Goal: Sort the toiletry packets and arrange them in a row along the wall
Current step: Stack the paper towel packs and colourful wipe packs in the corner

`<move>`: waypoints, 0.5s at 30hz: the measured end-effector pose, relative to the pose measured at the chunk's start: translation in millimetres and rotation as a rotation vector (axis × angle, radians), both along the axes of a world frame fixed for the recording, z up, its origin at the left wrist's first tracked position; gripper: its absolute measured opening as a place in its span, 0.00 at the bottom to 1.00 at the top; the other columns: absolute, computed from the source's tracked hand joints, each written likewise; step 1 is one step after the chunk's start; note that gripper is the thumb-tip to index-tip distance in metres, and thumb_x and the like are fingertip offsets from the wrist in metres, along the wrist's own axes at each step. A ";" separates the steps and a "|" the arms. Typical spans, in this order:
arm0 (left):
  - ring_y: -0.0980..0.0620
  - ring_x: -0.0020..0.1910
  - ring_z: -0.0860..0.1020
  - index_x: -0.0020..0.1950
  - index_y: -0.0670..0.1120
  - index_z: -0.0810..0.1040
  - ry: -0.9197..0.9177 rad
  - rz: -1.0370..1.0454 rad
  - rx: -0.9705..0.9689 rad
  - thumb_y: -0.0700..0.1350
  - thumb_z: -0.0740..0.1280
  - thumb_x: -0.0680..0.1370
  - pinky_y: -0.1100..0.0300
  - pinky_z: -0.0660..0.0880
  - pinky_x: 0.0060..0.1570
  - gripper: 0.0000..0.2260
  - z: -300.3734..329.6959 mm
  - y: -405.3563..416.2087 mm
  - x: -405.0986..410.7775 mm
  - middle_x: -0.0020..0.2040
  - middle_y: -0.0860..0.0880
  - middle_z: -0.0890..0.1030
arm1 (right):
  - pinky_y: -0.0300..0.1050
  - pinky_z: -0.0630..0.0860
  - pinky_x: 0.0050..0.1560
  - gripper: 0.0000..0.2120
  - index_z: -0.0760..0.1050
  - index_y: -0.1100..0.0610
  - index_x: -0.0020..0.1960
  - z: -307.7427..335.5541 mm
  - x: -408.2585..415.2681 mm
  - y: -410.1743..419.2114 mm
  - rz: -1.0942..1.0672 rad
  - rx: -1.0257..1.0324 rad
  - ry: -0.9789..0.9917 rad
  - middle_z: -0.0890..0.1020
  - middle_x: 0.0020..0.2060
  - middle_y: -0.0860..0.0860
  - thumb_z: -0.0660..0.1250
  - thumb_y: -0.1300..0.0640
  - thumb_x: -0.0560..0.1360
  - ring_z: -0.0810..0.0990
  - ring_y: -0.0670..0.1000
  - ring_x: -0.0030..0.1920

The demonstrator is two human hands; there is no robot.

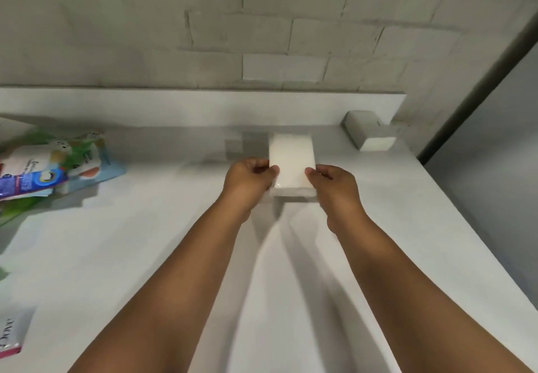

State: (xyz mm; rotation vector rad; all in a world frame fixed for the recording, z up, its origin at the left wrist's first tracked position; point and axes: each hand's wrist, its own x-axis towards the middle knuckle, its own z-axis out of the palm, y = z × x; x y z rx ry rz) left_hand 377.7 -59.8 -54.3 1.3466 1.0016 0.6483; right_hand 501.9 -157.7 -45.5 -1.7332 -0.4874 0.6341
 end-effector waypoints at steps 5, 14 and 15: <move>0.53 0.37 0.77 0.52 0.45 0.81 -0.058 -0.056 -0.001 0.45 0.70 0.75 0.54 0.78 0.51 0.08 10.8 -4.5 75.8 0.37 0.51 0.81 | 0.46 0.76 0.49 0.03 0.78 0.50 0.43 8.6 74.9 -7.5 -0.048 0.016 -0.047 0.82 0.41 0.48 0.69 0.54 0.75 0.80 0.51 0.45; 0.53 0.58 0.79 0.63 0.42 0.76 -0.106 -0.293 0.160 0.36 0.75 0.69 0.58 0.75 0.60 0.24 18.8 0.5 194.2 0.60 0.49 0.80 | 0.43 0.76 0.45 0.07 0.80 0.59 0.46 34.9 208.4 -7.0 -0.044 0.052 -0.061 0.80 0.42 0.53 0.71 0.55 0.74 0.77 0.52 0.43; 0.52 0.59 0.79 0.63 0.42 0.77 -0.099 -0.284 0.179 0.36 0.76 0.68 0.56 0.75 0.61 0.24 18.2 3.7 205.1 0.60 0.49 0.80 | 0.42 0.76 0.44 0.10 0.79 0.62 0.47 35.9 219.4 -5.0 -0.043 0.050 -0.064 0.80 0.41 0.54 0.72 0.55 0.73 0.77 0.52 0.43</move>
